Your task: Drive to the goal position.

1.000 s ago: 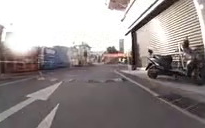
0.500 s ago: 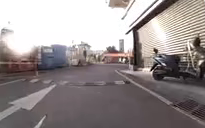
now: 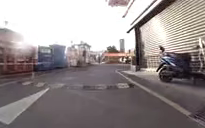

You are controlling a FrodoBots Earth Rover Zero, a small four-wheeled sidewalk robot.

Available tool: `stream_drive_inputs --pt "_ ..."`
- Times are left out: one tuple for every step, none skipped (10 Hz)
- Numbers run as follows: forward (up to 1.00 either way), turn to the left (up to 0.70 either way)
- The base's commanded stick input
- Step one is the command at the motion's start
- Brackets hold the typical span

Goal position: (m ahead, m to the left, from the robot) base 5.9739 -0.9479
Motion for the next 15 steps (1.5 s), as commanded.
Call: stream_drive_inputs --pt "0.7 0.0" --pt "0.7 0.0" --pt "0.7 0.0" --pt "0.7 0.0" --pt "0.7 0.0" --pt "0.7 0.0" --pt "0.7 0.0" --pt "0.7 0.0" --pt "0.7 0.0" --pt "0.7 0.0" --pt "0.7 0.0" --pt "0.7 0.0" --pt "0.7 0.0" --pt "0.7 0.0" --pt "0.7 0.0"
